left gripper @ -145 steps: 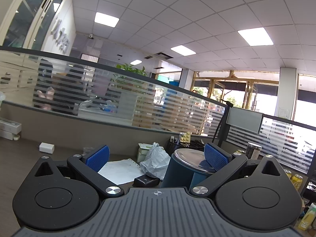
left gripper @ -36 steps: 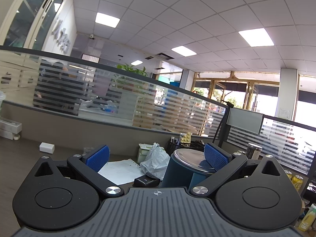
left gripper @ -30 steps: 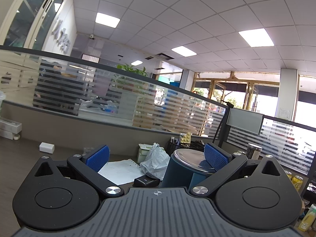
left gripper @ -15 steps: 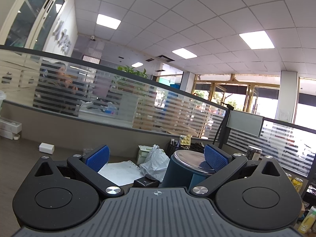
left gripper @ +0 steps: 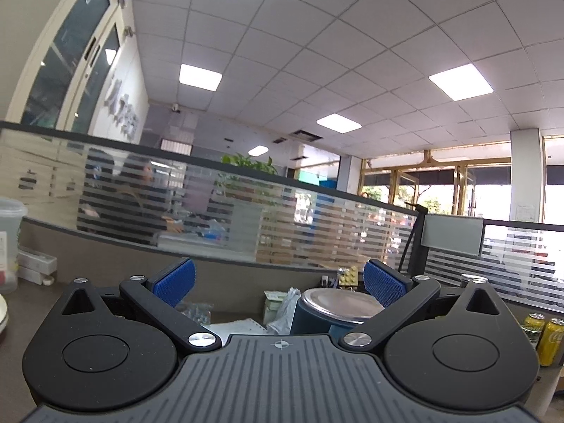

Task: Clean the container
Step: 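Wipe the thermos label with the right gripper's tissue while the left gripper rotates it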

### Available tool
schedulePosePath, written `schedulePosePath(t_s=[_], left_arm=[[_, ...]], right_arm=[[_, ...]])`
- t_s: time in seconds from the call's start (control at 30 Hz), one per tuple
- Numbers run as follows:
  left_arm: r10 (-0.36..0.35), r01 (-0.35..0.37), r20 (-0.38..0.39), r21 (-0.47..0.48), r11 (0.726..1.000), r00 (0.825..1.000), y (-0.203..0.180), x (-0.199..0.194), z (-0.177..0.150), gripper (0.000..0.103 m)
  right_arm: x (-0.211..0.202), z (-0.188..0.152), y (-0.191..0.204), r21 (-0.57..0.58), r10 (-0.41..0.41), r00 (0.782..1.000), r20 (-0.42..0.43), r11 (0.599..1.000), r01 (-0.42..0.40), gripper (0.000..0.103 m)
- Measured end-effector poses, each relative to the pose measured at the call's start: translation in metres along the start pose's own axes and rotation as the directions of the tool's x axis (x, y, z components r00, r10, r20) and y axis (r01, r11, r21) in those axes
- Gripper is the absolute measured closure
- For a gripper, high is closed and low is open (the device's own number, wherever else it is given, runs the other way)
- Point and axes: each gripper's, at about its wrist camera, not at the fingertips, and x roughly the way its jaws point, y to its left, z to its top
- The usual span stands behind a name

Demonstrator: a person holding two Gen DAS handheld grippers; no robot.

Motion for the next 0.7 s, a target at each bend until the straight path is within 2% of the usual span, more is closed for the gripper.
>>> schedulePosePath(t_s=[0.1, 0.27, 0.4, 0.6, 0.7], left_arm=[[0.046, -0.048, 0.041, 0.058, 0.997, 0.998, -0.018, -0.01, -0.01, 0.0], [0.094, -0.099, 0.061, 0.076, 0.992, 0.994, -0.045, -0.027, -0.028, 0.0], [0.08, -0.091, 0.088, 0.132, 0.987, 0.993, -0.067, -0.037, -0.038, 0.0], [0.207, -0.213, 0.052, 0.238, 0.948, 0.977, -0.099, -0.015, -0.075, 0.0], [0.253, -0.257, 0.049, 0.248, 0.934, 0.966, -0.105, -0.008, -0.087, 0.0]], right_arm=[[0.0, 0.001, -0.001, 0.005, 0.006, 1.0, 0.006, 1.0, -0.006, 0.095], [-0.001, 0.004, -0.002, 0.008, 0.014, 1.0, 0.022, 1.0, -0.014, 0.095], [-0.002, 0.005, -0.001, 0.005, 0.025, 0.999, 0.03, 1.0, -0.025, 0.095], [-0.005, 0.004, 0.0, -0.004, 0.036, 0.999, 0.038, 0.999, -0.036, 0.095], [-0.006, 0.005, 0.001, -0.008, 0.037, 0.999, 0.039, 0.999, -0.037, 0.095]])
